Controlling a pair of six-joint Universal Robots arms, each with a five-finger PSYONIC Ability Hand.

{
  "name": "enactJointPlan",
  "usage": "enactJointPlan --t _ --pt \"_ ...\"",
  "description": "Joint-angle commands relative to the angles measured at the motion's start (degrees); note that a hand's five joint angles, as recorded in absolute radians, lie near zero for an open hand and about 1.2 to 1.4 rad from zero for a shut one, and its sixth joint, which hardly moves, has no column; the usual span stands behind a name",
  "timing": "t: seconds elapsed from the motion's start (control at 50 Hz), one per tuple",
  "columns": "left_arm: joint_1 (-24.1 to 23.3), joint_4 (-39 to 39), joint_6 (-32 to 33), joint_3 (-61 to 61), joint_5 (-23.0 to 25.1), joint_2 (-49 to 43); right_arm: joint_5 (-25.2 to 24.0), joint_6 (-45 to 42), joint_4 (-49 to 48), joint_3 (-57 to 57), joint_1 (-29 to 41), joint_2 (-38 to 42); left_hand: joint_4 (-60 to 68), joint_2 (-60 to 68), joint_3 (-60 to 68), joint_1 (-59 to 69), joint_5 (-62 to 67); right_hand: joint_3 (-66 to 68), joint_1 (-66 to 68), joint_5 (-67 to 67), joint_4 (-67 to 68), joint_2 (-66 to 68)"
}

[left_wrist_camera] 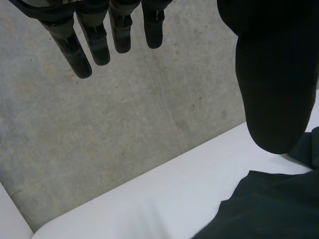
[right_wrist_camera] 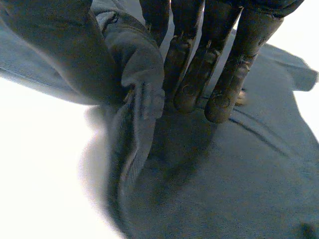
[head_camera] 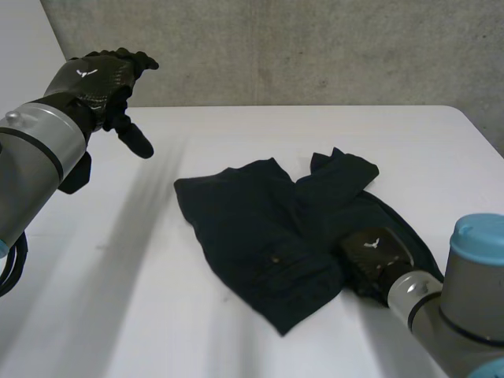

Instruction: Fold the shorts.

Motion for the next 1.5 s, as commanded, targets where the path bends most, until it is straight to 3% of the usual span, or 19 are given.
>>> enactJointPlan --t 0.02,0.2,0.22,0.24,0.26,0.28,0.3,0.38,0.52,0.62,0.7,0.78,0.86,0.94,1.2,1.46,1.5 --pt "0.04 -0.01 0.0 -0.28 0.0 0.05 1.65 -10.26 0.29 -5.45 -9.49 -0.97 -1.75 -1.61 -2.34 -1.22 -2.68 12.69 31.54 15.39 12.04 12.94" --pt "-0.4 0.43 0.0 -0.45 0.09 -1.71 0.25 -28.01 -0.33 -15.9 -18.11 2.8 -1.75 -1.61 -2.34 -1.22 -2.68 12.69 31.54 15.39 12.04 12.94" --pt "-0.75 0.35 0.0 -0.54 0.18 -2.84 -0.28 -28.55 -0.15 -16.44 -18.2 3.24 -1.75 -1.61 -2.34 -1.22 -2.68 6.75 25.61 9.45 6.1 7.01" --pt "-1.19 0.43 0.0 -0.63 0.09 -3.46 -0.8 -28.64 0.02 -16.62 -18.12 3.51 -1.75 -1.61 -2.34 -1.22 -2.68 -8.63 10.23 -5.93 -9.28 -8.37" --pt "-1.54 0.43 0.0 -0.8 0.09 -3.99 -1.59 -28.47 0.29 -16.62 -18.12 3.51 -1.75 -1.61 -2.34 -1.22 -2.68 -40.76 -21.9 -38.06 -41.41 -40.5" --pt "-1.81 0.52 0.0 -0.98 0.09 -4.43 -1.6 -28.38 0.38 -16.53 -18.12 3.43 -1.75 -1.61 -2.34 -1.22 -2.68 -54.23 -35.38 -51.53 -54.88 -53.98" --pt "-2.77 0.61 0.0 -1.42 0.09 -5.39 -1.6 -28.12 0.38 -16.27 -18.12 3.25 -1.75 -1.61 -2.34 -1.22 -2.68 -57.31 -38.46 -54.61 -57.96 -57.06" --pt "-5.32 1.84 0.09 -2.56 0.26 -8.3 -1.78 -23.47 0.82 -14.16 -17.24 0.54 -1.53 -1.4 -2.12 -1.0 -2.47 -57.31 -38.46 -54.61 -57.96 -57.06" --pt "-9.89 9.04 0.09 -5.28 0.7 -14.71 -2.21 -10.11 4.94 -8.89 -17.67 -12.91 -0.02 0.12 -0.61 0.51 -0.95 -57.31 -38.46 -54.61 -57.96 -57.06" --pt "-12.88 13.7 1.14 -4.85 1.14 -20.16 -5.72 -6.5 16.6 -5.29 -17.94 -19.24 1.83 1.97 1.24 2.36 0.9 -43.8 -24.94 -41.1 -44.45 -43.54" --pt "-13.85 14.41 6.4 -3.18 2.72 -25.08 -10.19 -6.85 24.69 -2.57 -19.86 -21.27 3.17 3.31 2.58 3.7 2.24 -38.9 -20.05 -36.2 -39.55 -38.65" --pt "-13.94 14.32 16.05 -1.16 5.97 -30.26 -14.86 -7.29 29.29 0.69 -22.33 -22.59 4.86 5.0 4.27 5.39 3.93 -35.7 -16.84 -33.0 -36.35 -35.44" --pt "-13.94 14.5 21.43 0.94 6.68 -33.25 -18.56 -8.69 28.24 3.59 -24.96 -22.59 6.03 6.16 5.44 6.56 5.09 -35.7 -16.84 -33.0 -36.35 -35.44" --pt "-13.85 14.58 22.5 4.02 6.68 -36.16 -20.67 -10.1 25.17 6.4 -28.22 -21.89 9.9 10.04 9.31 10.43 8.97 -37.04 -18.18 -34.34 -37.69 -36.78" --pt "-13.76 14.58 23.12 11.23 7.03 -42.58 -20.32 -10.71 13.92 8.34 -28.66 -14.42 21.67 21.8 21.08 22.2 20.74 -43.43 -24.58 -40.74 -44.08 -43.18" --pt "-13.67 14.5 23.2 15.01 7.82 -45.3 -19.97 -10.89 7.06 7.82 -28.49 -8.88 67.57 67.7 66.98 68.1 66.64 -42.43 -23.57 -39.73 -43.08 -42.17" --pt "-13.67 14.58 23.2 15.54 7.82 -45.65 -19.97 -10.89 6.71 7.73 -28.49 -8.44 68.25 68.39 67.66 68.78 67.32 -42.26 -23.4 -39.56 -42.91 -42.0"
